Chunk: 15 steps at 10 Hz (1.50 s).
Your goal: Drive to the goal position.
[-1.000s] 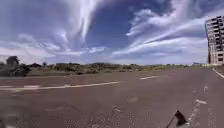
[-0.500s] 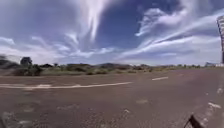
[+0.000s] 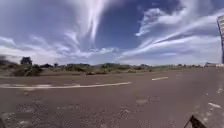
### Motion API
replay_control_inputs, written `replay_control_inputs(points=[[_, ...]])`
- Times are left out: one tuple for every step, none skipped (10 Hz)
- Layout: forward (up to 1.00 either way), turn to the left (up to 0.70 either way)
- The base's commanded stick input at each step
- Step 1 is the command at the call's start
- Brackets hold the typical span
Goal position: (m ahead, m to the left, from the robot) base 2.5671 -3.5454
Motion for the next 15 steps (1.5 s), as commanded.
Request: replay_control_inputs(points=[[0.00, -0.07], [0.00, -0.22], [0.00, -0.69], [0.00, -1.00], [0.00, -1.00], [0.00, -1.00], [0.00, -1.00], [0.00, -1.00], [0.00, -1.00], [0.00, -1.00], [0.00, -1.00], [0.00, -1.00], [0.00, -1.00], [0.00, -1.00], [0.00, -1.00]])
